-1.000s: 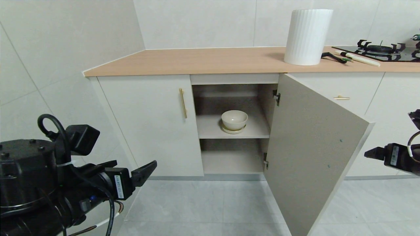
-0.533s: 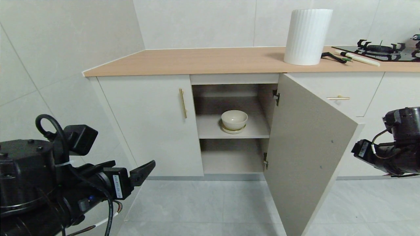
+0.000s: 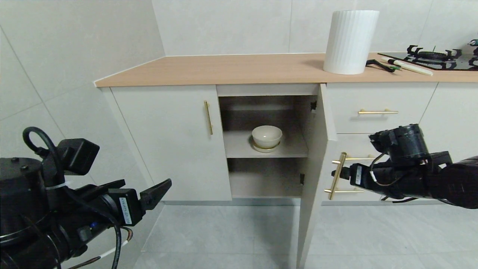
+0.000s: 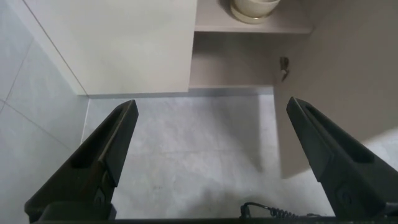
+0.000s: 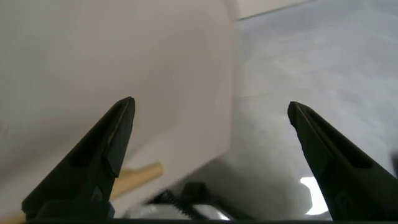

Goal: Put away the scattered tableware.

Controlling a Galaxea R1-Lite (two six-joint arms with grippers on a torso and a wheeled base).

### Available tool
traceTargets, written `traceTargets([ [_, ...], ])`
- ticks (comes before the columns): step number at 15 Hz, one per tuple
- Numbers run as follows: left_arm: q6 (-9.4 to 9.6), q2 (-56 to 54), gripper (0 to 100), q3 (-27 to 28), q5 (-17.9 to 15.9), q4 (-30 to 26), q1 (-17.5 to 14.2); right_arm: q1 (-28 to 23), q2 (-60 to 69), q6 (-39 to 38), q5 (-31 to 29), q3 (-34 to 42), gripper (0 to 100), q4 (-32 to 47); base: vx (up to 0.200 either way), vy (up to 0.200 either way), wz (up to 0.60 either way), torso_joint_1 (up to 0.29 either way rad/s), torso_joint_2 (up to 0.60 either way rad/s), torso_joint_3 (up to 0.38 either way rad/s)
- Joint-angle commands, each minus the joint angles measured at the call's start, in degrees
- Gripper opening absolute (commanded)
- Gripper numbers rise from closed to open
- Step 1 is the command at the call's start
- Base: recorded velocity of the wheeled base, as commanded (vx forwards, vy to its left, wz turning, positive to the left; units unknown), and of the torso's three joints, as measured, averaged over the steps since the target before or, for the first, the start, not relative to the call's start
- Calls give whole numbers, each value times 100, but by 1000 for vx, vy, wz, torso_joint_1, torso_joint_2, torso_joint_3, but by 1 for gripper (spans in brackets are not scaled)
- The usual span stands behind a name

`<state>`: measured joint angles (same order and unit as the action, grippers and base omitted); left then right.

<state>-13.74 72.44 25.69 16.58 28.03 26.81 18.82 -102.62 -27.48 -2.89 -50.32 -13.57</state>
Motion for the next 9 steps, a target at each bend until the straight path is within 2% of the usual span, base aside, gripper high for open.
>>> traceTargets([
  [1,-6,-45,100,-2,21,1,0,473,-434,14,-1,-364,100,-14,0,0,0,0,0,0],
  [3,-15,-37,100,7,21,-8,9,623,-619,-12,-1,-610,100,-32,0,0,0,0,0,0],
  [7,-15,25,100,-29,12,-16,9,798,-1296,-495,-98,-733,100,-1262,0,0,0,0,0,0],
  [9,-15,34,100,-29,12,-25,9,816,-1427,-583,-133,-751,100,-1429,0,0,0,0,0,0],
])
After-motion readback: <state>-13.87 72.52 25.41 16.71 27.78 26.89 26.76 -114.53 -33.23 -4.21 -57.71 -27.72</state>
